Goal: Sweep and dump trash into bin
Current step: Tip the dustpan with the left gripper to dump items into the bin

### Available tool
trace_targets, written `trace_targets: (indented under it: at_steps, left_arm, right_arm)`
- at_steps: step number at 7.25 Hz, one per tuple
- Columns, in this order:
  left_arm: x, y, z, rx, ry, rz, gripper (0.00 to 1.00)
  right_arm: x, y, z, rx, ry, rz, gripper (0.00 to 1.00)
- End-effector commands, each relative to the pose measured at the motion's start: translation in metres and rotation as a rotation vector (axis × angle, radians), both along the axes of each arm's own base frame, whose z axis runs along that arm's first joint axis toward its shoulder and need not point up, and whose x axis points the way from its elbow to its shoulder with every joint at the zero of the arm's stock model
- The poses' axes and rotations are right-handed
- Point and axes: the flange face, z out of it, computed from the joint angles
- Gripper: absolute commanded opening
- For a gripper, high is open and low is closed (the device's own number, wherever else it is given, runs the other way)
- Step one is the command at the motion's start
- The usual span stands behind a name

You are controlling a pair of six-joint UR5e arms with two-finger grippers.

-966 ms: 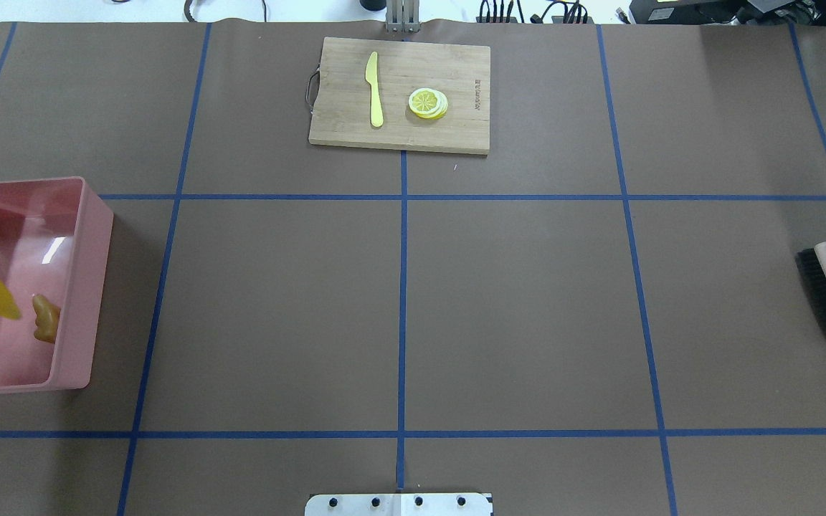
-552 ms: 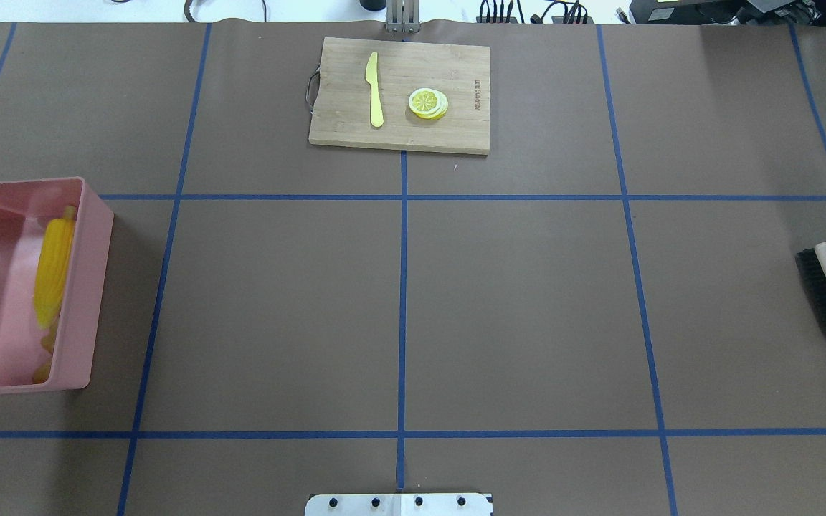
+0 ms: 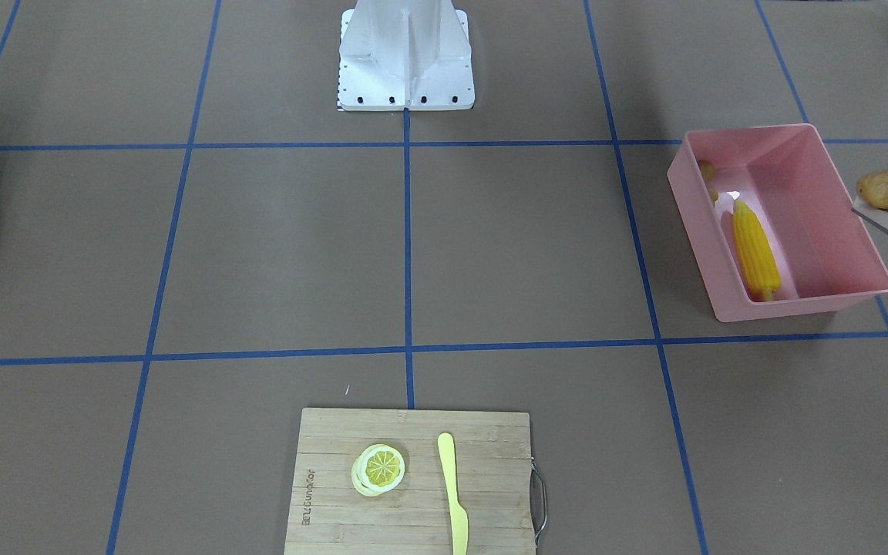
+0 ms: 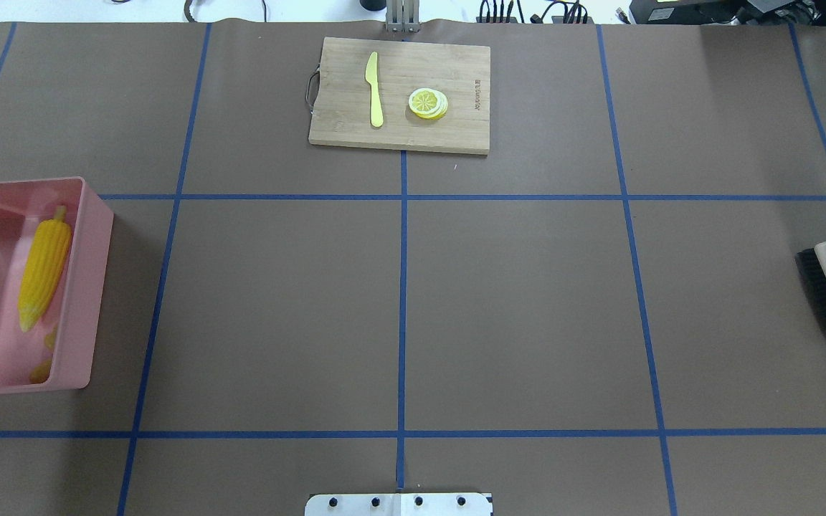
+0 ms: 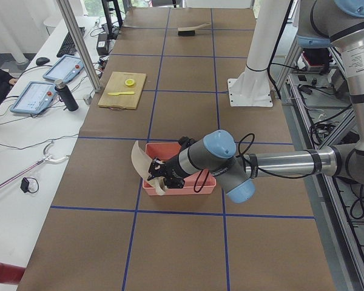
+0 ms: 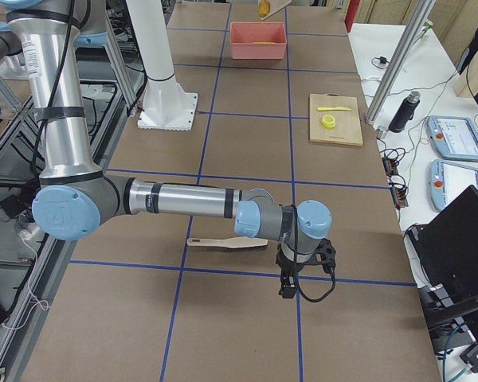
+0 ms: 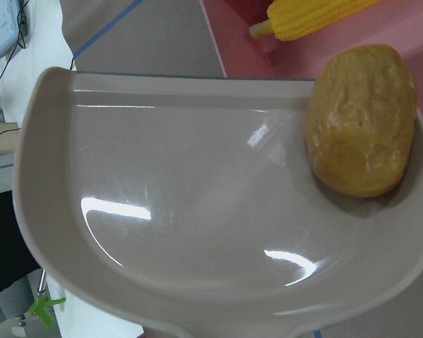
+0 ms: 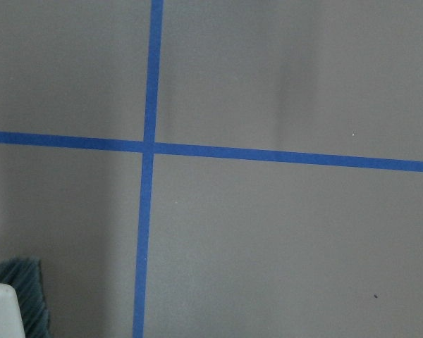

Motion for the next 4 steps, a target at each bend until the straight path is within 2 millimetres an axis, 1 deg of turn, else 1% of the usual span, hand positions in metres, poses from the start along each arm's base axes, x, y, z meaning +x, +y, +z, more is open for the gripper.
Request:
trace_targets:
  at_steps: [1, 2, 3, 4]
  left_arm:
    - [0.008, 0.001, -0.019, 0.074, -0.055, 0.044, 0.00]
    - [0.017, 0.000, -0.021, 0.085, -0.059, 0.063, 0.00]
    - [0.019, 0.000, -0.027, 0.102, -0.062, 0.064, 0.00]
    - [0.020, 0.001, -0.028, 0.107, -0.064, 0.065, 0.00]
  right_arm:
    - [0.000, 0.002, -0.001, 0.002, -0.002, 0.000, 1.00]
    - [0.000, 0.000, -0.002, 0.005, -0.002, 0.000, 1.00]
    - [0.000, 0.002, -0.001, 0.002, -0.002, 0.000, 1.00]
    - [-0.002, -0.002, -0.005, 0.008, -0.002, -0.002, 1.00]
